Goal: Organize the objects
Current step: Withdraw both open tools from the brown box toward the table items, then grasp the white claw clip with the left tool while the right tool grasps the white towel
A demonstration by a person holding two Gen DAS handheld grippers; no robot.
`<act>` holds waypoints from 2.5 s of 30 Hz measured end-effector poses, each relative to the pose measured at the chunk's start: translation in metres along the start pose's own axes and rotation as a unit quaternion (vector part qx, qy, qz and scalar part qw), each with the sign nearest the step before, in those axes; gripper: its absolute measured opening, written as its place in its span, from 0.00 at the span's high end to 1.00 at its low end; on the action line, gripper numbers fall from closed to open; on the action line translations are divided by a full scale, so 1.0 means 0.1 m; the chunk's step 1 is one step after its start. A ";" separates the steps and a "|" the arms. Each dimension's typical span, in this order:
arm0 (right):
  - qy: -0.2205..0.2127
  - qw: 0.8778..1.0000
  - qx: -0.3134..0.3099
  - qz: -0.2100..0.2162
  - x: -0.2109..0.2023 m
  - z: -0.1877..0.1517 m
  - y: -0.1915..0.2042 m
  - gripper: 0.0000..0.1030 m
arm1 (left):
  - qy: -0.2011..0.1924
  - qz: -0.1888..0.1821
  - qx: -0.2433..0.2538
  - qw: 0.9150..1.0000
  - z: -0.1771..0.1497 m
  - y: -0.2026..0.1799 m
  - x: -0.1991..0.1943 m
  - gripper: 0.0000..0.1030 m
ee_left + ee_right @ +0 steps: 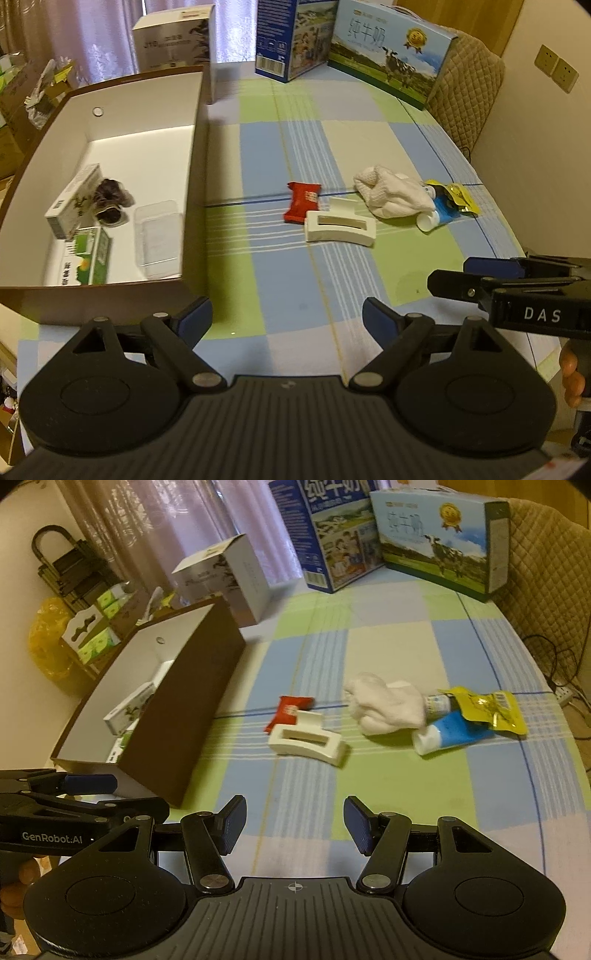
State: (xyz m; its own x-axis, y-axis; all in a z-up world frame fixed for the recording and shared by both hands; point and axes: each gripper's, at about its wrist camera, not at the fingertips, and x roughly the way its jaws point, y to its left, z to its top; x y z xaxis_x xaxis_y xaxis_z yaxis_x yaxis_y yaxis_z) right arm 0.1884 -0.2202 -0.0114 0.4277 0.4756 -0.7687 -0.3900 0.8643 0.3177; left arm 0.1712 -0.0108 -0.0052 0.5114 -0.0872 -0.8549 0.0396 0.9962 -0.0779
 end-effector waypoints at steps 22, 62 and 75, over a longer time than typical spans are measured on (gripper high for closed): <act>0.010 1.000 -0.012 -0.003 0.31 0.10 -0.55 0.46 | 0.023 0.000 0.019 1.000 0.26 -0.37 0.67 0.16; 0.002 1.000 -0.003 -0.023 0.49 0.34 -1.03 0.46 | 0.022 0.021 0.062 0.998 0.51 -0.52 1.63 0.18; -0.039 0.983 -0.174 -0.050 1.06 0.67 -0.53 0.46 | 0.022 0.051 0.016 0.998 0.45 -0.24 1.52 0.18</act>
State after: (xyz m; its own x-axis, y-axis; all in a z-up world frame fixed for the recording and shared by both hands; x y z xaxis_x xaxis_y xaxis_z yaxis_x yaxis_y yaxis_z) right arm 0.3091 -0.2041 -0.0723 0.5336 0.4148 -0.7370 -0.5929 0.8049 0.0238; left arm 0.2868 -0.0477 -0.1098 0.4763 0.0158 -0.8792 0.0167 0.9995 0.0270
